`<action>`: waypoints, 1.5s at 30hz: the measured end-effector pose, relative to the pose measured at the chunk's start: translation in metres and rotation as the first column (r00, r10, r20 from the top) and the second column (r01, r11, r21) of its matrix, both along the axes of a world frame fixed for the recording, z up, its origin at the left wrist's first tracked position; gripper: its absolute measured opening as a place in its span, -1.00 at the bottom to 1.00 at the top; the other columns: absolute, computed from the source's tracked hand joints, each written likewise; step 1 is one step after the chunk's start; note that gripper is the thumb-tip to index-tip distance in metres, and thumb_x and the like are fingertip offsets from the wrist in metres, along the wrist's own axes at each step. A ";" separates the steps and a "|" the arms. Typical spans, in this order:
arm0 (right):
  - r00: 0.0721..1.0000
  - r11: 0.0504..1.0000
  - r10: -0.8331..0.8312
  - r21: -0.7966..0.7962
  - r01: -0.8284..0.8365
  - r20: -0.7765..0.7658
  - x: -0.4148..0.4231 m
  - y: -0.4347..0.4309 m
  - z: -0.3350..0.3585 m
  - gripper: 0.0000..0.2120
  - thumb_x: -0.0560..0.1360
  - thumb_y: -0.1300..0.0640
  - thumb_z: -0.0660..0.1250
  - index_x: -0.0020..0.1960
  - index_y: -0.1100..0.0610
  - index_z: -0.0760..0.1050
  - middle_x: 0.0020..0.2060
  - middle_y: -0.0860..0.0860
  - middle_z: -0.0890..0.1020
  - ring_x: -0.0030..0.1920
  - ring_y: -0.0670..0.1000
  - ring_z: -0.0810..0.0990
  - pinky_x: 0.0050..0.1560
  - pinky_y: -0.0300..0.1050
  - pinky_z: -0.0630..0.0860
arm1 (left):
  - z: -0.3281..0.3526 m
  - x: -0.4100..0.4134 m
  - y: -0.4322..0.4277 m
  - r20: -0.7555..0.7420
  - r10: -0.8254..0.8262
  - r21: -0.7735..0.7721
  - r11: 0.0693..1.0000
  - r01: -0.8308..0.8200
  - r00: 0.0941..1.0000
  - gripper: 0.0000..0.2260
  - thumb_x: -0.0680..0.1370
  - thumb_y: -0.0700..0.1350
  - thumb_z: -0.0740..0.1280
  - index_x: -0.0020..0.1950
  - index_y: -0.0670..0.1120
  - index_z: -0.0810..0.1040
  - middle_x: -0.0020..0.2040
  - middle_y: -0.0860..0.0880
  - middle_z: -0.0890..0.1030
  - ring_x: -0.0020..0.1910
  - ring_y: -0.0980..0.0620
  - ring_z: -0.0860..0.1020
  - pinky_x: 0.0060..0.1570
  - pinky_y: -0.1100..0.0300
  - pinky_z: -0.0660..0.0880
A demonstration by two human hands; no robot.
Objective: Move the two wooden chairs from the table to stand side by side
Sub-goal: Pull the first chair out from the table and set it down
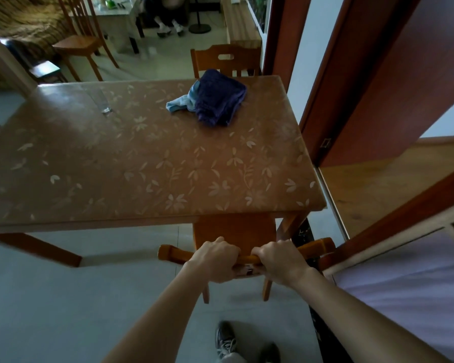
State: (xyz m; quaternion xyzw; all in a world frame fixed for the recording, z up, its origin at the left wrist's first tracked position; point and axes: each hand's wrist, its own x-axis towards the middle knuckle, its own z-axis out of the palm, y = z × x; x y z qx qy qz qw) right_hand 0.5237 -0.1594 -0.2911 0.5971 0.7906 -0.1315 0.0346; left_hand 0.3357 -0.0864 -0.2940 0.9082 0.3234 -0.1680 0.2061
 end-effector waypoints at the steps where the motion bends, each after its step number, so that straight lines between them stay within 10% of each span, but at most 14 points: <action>1: 1.000 1.000 0.002 -0.005 -0.002 -0.006 -0.004 -0.012 0.002 -0.84 0.60 -0.06 0.25 -0.01 0.00 0.54 -0.20 -0.02 0.68 -0.22 0.05 0.68 -0.14 0.00 0.62 | -0.001 -0.004 -0.012 0.002 0.002 -0.007 1.000 -0.002 1.000 -0.79 0.66 0.15 0.27 -0.06 0.05 0.45 -0.19 0.08 0.51 -0.03 -0.04 0.51 -0.15 0.08 0.45; 45: 0.998 0.996 -0.065 -0.065 0.064 -0.009 -0.123 -0.424 -0.019 -0.72 0.64 -0.10 0.15 0.01 0.04 0.54 -0.09 0.05 0.69 -0.15 0.10 0.68 -0.12 -0.01 0.59 | -0.005 -0.116 -0.425 -0.051 0.058 -0.112 0.992 -0.063 0.997 -0.79 0.71 0.02 0.26 0.15 -0.09 0.58 0.01 -0.09 0.68 -0.01 -0.06 0.69 0.08 -0.04 0.66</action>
